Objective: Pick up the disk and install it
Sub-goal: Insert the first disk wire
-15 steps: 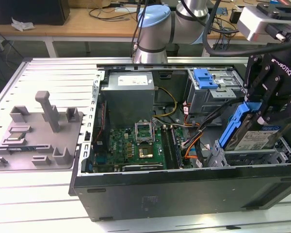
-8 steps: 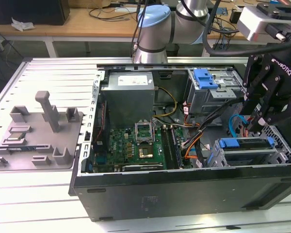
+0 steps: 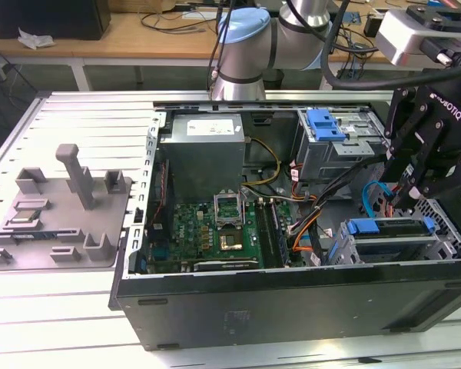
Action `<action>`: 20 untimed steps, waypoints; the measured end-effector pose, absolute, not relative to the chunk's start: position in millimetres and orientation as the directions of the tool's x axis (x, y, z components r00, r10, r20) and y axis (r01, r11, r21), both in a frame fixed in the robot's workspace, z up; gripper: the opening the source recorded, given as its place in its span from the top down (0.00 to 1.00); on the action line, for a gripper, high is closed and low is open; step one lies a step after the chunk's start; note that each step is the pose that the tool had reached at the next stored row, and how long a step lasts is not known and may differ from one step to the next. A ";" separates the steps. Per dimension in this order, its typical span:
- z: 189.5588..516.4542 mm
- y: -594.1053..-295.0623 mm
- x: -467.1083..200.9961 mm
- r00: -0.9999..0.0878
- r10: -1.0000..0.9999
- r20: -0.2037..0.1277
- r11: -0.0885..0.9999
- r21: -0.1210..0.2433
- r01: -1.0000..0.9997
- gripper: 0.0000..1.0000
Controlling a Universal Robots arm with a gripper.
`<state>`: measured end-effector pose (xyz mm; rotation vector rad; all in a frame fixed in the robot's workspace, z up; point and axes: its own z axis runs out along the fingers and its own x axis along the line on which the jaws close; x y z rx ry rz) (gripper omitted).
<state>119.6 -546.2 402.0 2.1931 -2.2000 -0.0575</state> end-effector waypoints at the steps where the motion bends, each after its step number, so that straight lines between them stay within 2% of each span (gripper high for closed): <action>1: 401.9 -546.2 119.6 -0.003 -1.000 -0.002 0.003 0.051 -0.999 0.56; 9: 401.6 -540.8 120.3 -0.005 -1.000 0.004 0.006 0.051 -0.999 0.56; 12: 401.5 -533.3 121.9 -0.006 -1.000 0.027 0.007 0.051 -0.999 0.56; 14: 401.4 -526.8 123.0 -0.006 -0.998 0.056 0.009 0.051 -0.999 0.56; 20: 401.2 -508.3 126.4 -0.006 -0.996 0.091 0.011 0.050 -0.999 0.56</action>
